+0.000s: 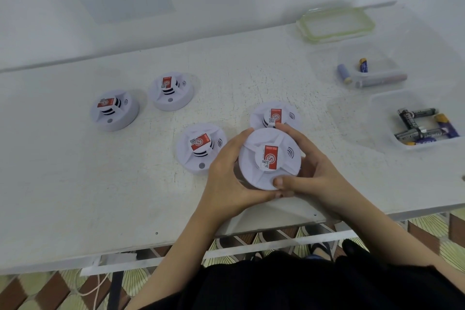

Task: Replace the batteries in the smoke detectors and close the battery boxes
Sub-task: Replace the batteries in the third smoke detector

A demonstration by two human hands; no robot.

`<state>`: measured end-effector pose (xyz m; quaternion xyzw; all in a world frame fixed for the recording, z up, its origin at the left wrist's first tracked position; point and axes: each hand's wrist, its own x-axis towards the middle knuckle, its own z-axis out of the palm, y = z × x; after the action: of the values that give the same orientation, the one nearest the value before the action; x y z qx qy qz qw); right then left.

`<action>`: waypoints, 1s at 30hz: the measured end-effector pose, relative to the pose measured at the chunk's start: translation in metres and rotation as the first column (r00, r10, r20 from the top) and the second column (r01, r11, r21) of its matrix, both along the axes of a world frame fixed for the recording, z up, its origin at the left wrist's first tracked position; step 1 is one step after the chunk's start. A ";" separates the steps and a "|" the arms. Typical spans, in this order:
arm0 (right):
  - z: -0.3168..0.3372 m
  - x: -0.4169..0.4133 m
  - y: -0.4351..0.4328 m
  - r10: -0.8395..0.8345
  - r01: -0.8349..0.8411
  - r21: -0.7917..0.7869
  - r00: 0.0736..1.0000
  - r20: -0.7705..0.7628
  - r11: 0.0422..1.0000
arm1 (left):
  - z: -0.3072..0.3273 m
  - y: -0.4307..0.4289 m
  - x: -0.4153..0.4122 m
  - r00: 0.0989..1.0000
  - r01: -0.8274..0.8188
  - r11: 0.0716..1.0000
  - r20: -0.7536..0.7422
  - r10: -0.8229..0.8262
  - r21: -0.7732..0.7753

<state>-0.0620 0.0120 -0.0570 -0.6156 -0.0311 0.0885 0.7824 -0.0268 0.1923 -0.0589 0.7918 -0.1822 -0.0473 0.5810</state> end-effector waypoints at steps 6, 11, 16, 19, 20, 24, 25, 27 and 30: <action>-0.001 0.000 0.000 0.004 -0.004 0.021 1.000 -0.007 1.000 | 0.002 -0.001 -0.001 1.000 0.003 1.000 0.000 -0.003 -0.008; 0.000 0.000 0.001 0.010 -0.010 0.017 1.000 -0.008 1.000 | 0.002 -0.001 -0.002 1.000 0.006 1.000 -0.009 -0.006 -0.007; 0.002 -0.001 0.001 0.005 -0.004 0.022 1.000 -0.006 1.000 | 0.001 -0.001 -0.002 1.000 0.006 1.000 -0.003 -0.006 -0.002; 0.002 -0.001 0.002 -0.004 0.004 0.024 1.000 -0.007 1.000 | 0.001 -0.001 -0.001 1.000 0.006 1.000 0.009 -0.006 0.006; 0.002 -0.001 0.002 -0.006 0.006 0.020 1.000 -0.003 1.000 | 0.001 -0.001 -0.002 1.000 0.005 1.000 0.012 -0.005 0.007; -0.001 -0.001 0.002 0.003 -0.003 0.012 1.000 0.007 1.000 | 0.001 -0.001 -0.001 1.000 0.008 1.000 0.020 -0.008 0.005; -0.001 -0.001 0.001 0.007 -0.007 0.006 1.000 0.010 1.000 | 0.001 -0.001 -0.001 1.000 0.011 1.000 0.021 -0.011 0.005; -0.002 0.000 0.001 0.012 -0.012 -0.005 1.000 0.011 1.000 | 0.002 -0.001 -0.002 1.000 0.014 1.000 0.023 -0.014 0.002; -0.002 0.000 0.000 0.021 -0.020 -0.021 1.000 0.011 1.000 | 0.003 0.001 -0.003 0.999 0.018 1.000 0.028 -0.018 0.004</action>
<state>-0.0621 0.0118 -0.0588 -0.6241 -0.0407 0.0934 0.7747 -0.0302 0.1929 -0.0557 0.7918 -0.1971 -0.0418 0.5766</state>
